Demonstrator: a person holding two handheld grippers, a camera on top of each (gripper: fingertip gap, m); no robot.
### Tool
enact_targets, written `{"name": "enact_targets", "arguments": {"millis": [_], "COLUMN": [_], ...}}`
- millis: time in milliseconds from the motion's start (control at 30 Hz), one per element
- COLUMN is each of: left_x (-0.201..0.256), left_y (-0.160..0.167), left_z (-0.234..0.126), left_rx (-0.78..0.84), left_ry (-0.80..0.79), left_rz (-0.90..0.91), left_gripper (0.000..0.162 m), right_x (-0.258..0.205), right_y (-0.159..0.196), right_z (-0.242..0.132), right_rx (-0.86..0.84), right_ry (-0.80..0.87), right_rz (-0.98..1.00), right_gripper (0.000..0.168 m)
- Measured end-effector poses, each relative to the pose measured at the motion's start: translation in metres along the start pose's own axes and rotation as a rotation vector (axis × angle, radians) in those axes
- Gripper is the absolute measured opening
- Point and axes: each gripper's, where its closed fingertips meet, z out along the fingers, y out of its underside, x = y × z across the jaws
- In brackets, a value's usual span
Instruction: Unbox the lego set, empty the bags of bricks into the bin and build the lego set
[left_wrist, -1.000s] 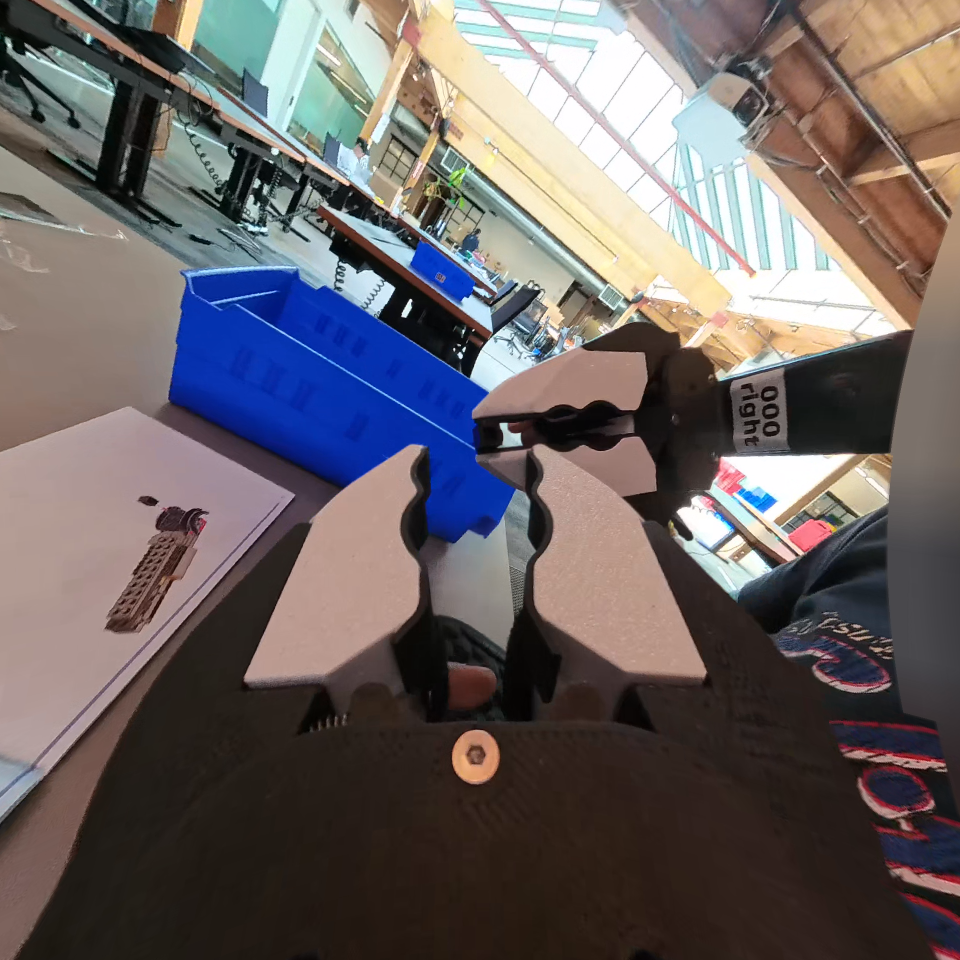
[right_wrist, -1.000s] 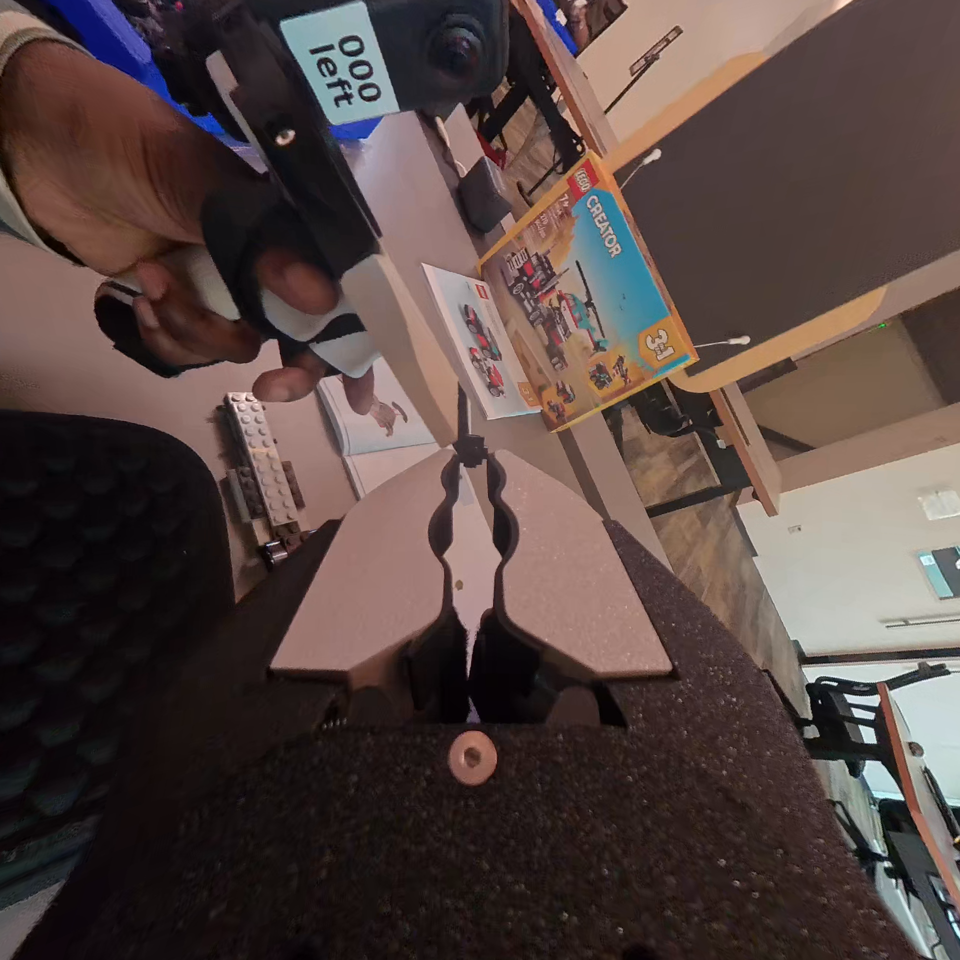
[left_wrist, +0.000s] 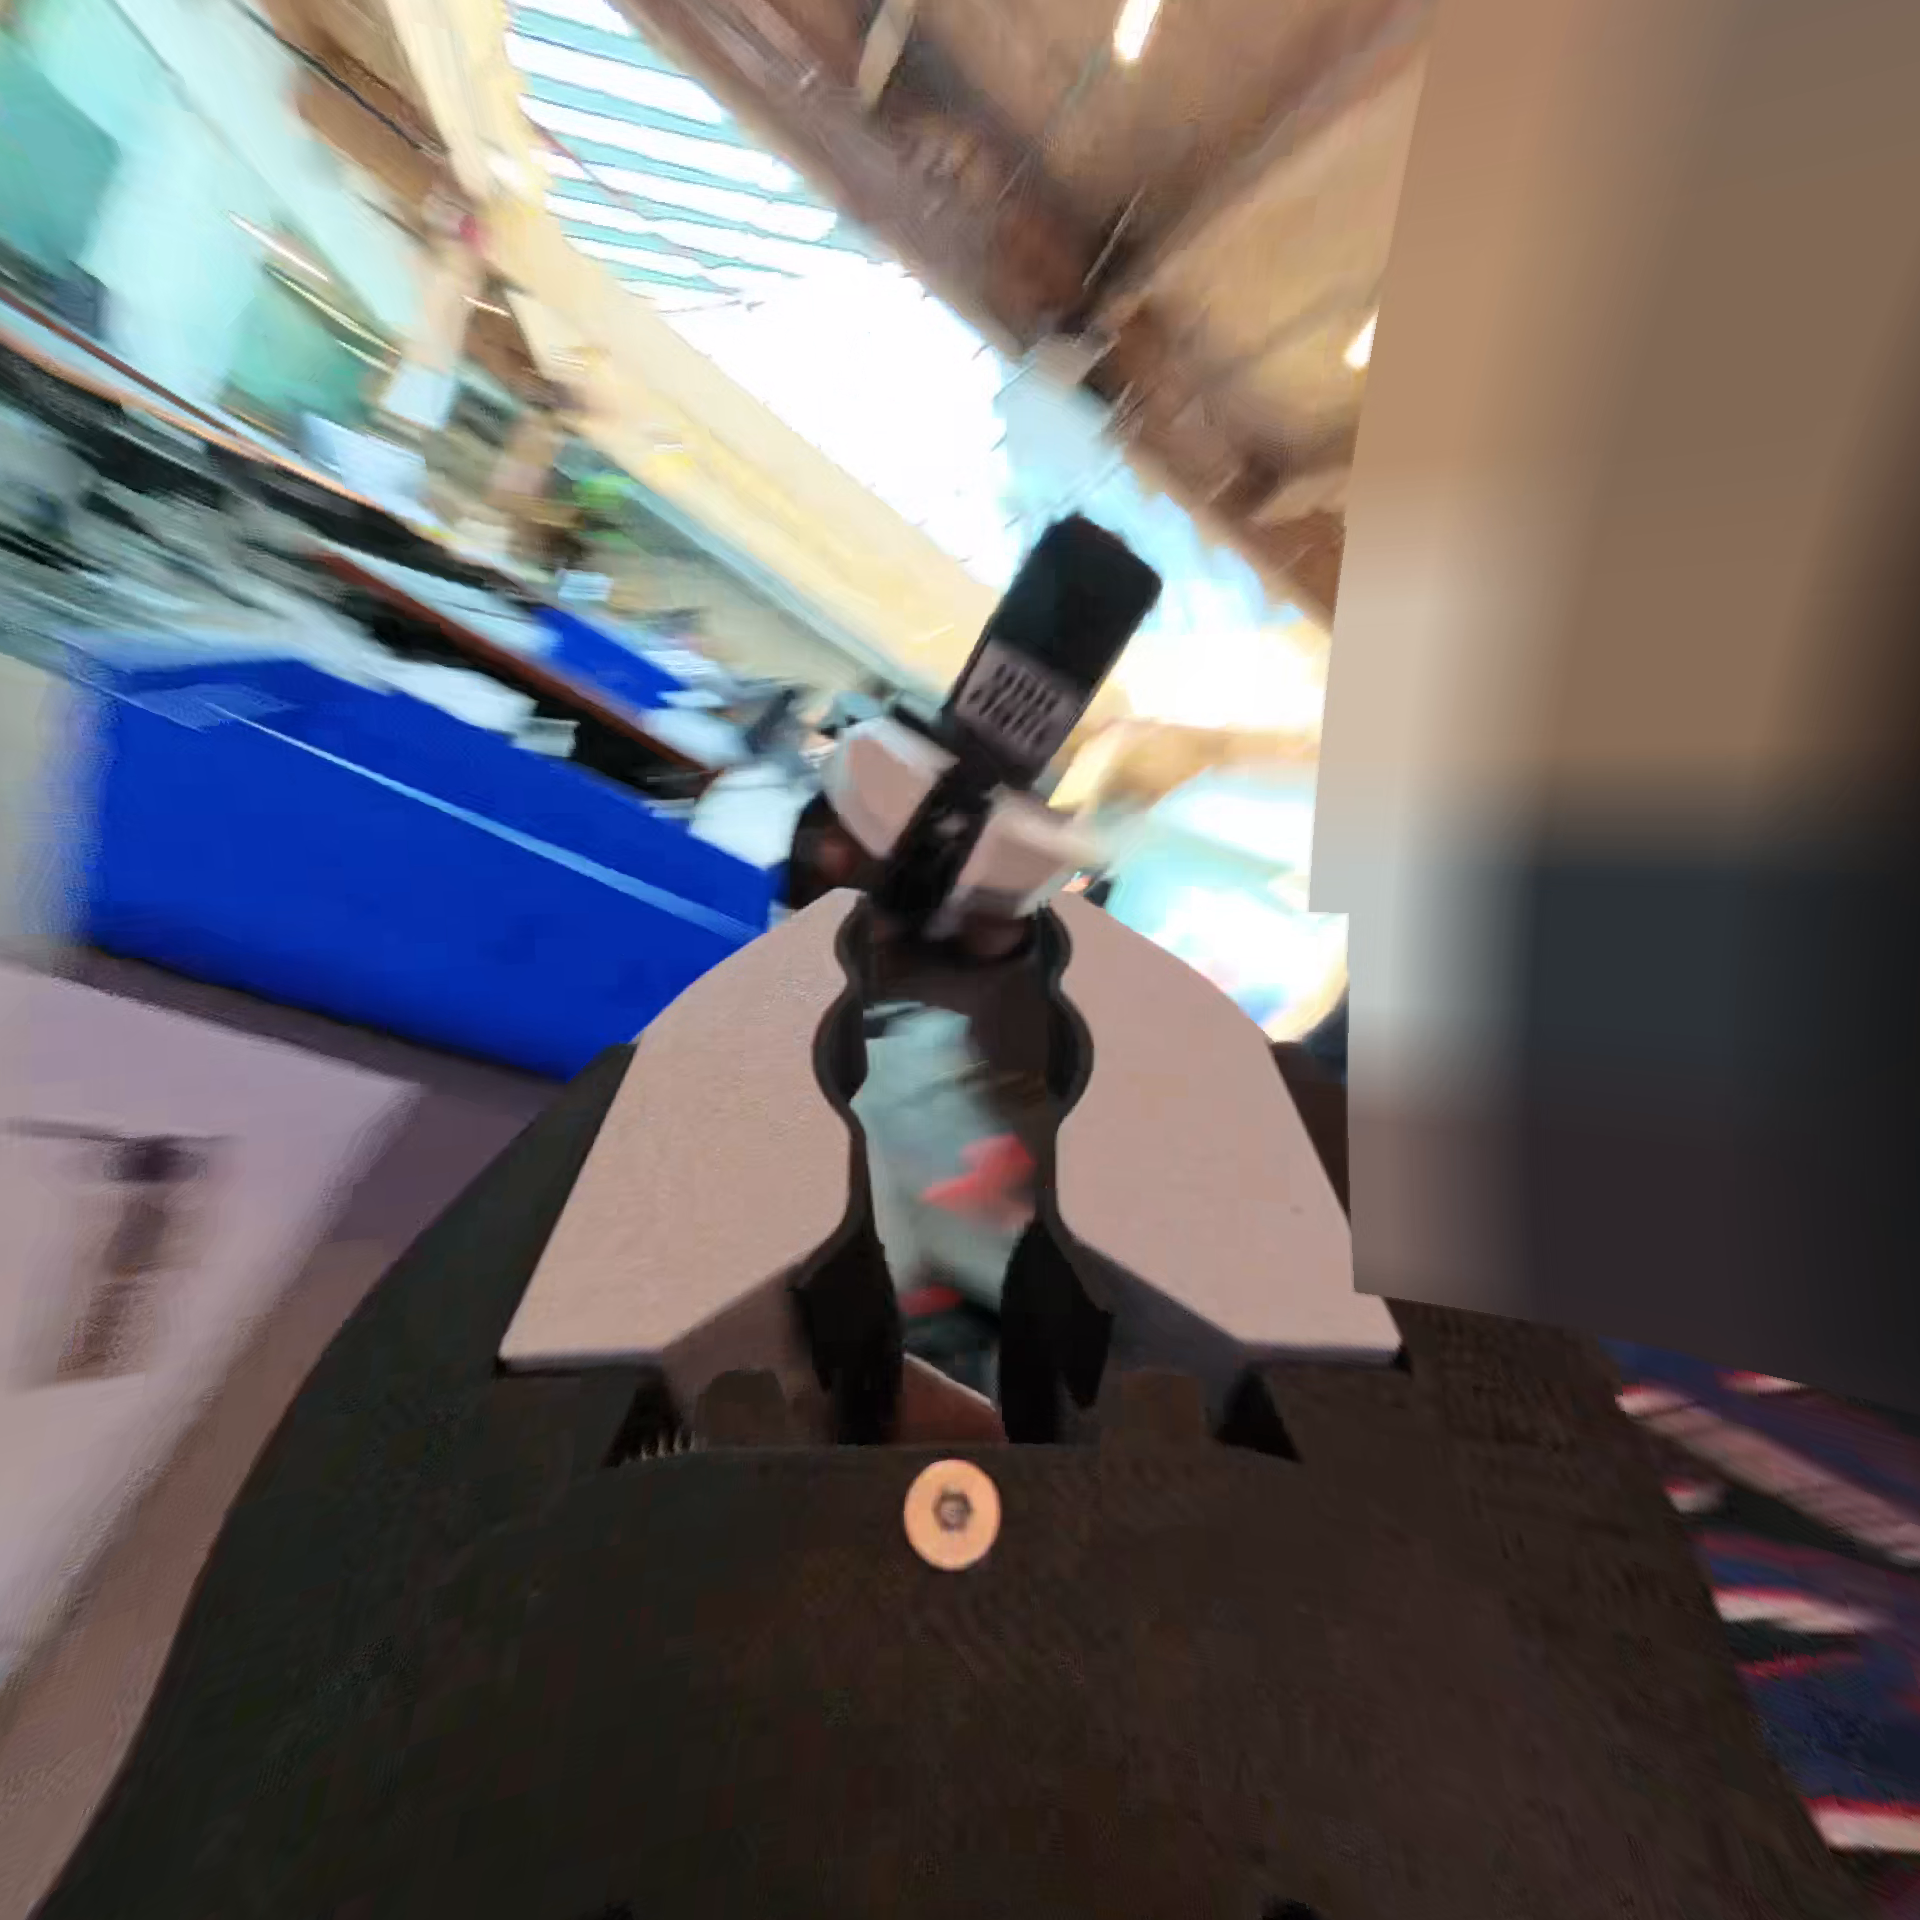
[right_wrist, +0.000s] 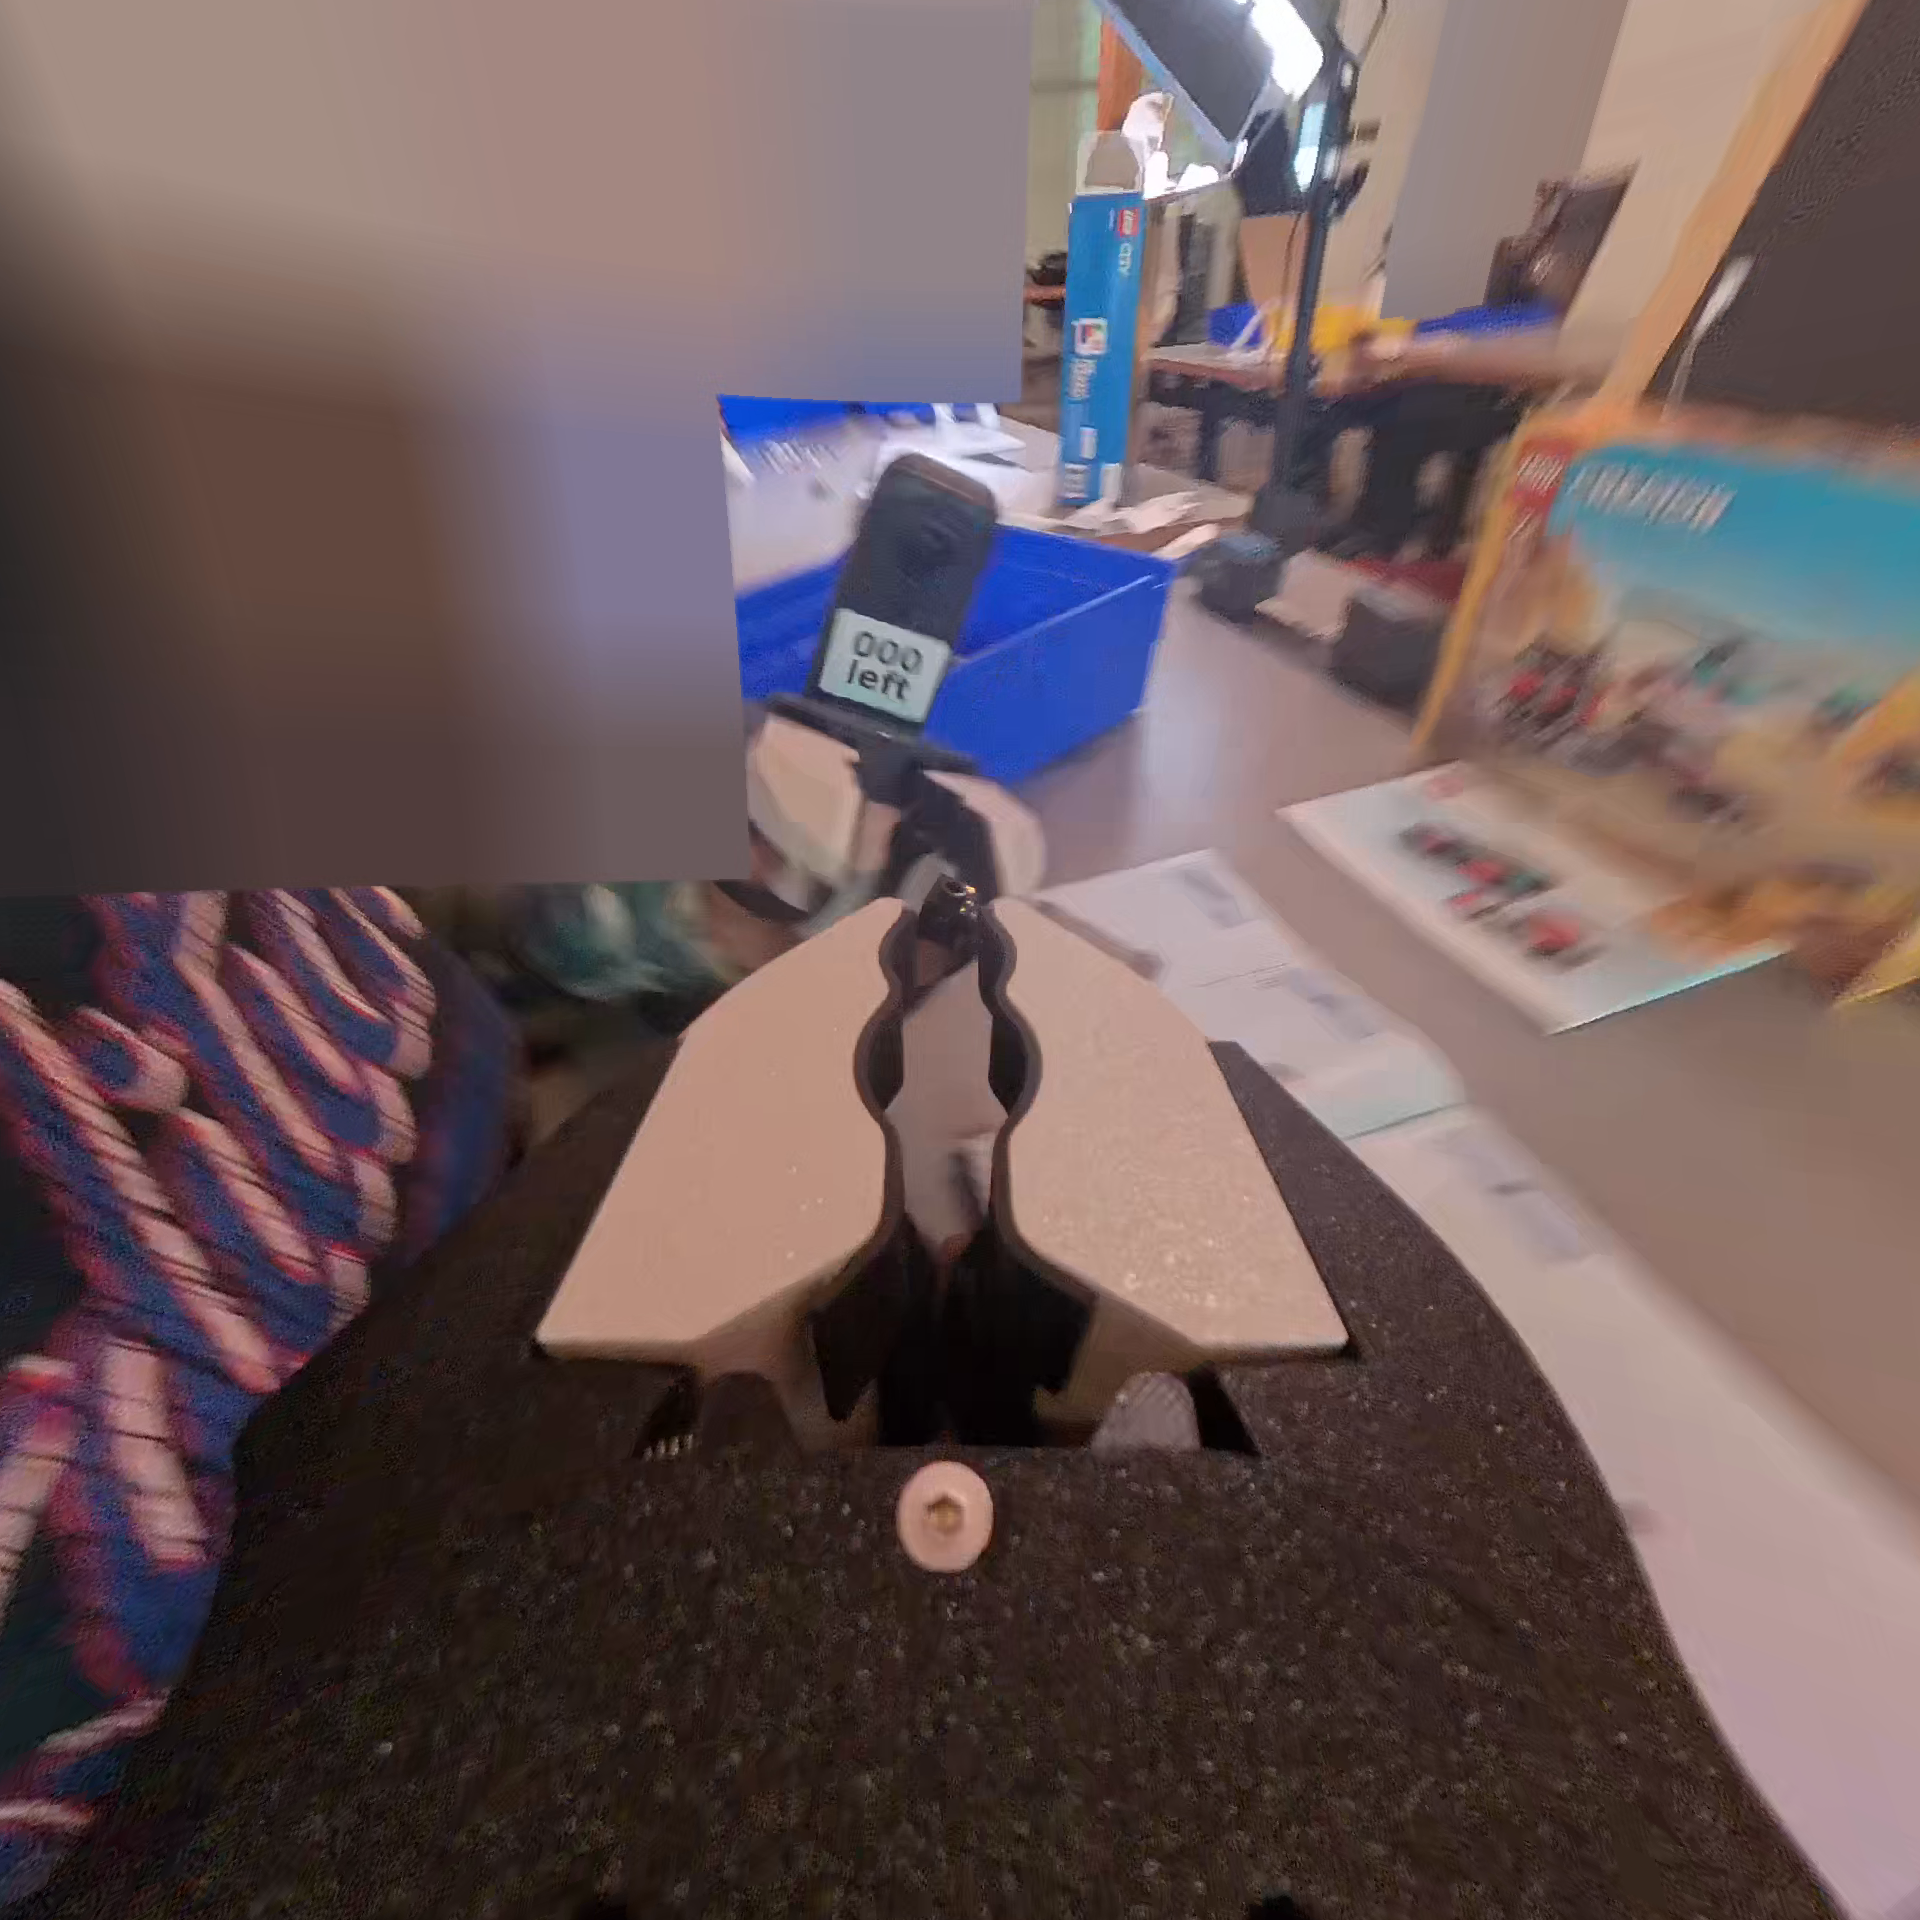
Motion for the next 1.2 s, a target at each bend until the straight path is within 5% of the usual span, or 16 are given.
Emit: {"name": "enact_targets", "arguments": {"millis": [33, 133, 333, 533, 733, 867, 1200], "left_x": [-0.011, -0.017, -0.013, -0.011, -0.002, -0.001, -0.001], "left_y": [0.005, 0.003, 0.027, 0.026, 0.007, 0.013, 0.016], "left_z": [-0.003, -0.005, 0.007, 0.008, 0.003, 0.004, 0.004], "left_rx": [-0.091, -0.256, -0.415, -0.381, -0.122, -0.131, -0.149], "left_ry": [-0.132, -0.308, -0.208, -0.194, -0.131, -0.120, -0.112], "left_rz": [0.264, 0.896, 1.036, 0.977, 0.503, 0.475, 0.478], "left_gripper": [0.030, 0.032, 0.017, 0.010, 0.009, 0.009, 0.009], "right_x": [-0.001, -0.001, -0.009, -0.013, -0.008, -0.009, -0.013], "right_y": [0.002, 0.016, 0.028, 0.026, 0.003, 0.007, 0.011], "right_z": [-0.001, 0.002, 0.006, 0.008, -0.003, 0.003, 0.008], "right_rx": [0.028, 0.039, 0.024, 0.014, 0.051, -0.087, -0.147], "right_ry": [-0.048, -0.115, -0.212, -0.220, -0.072, -0.033, -0.066], "right_rz": [0.142, 0.374, 0.543, 0.499, -0.058, -0.262, -0.312], "right_gripper": [0.011, 0.011, 0.011, 0.014, 0.011, 0.009, 0.005]}}
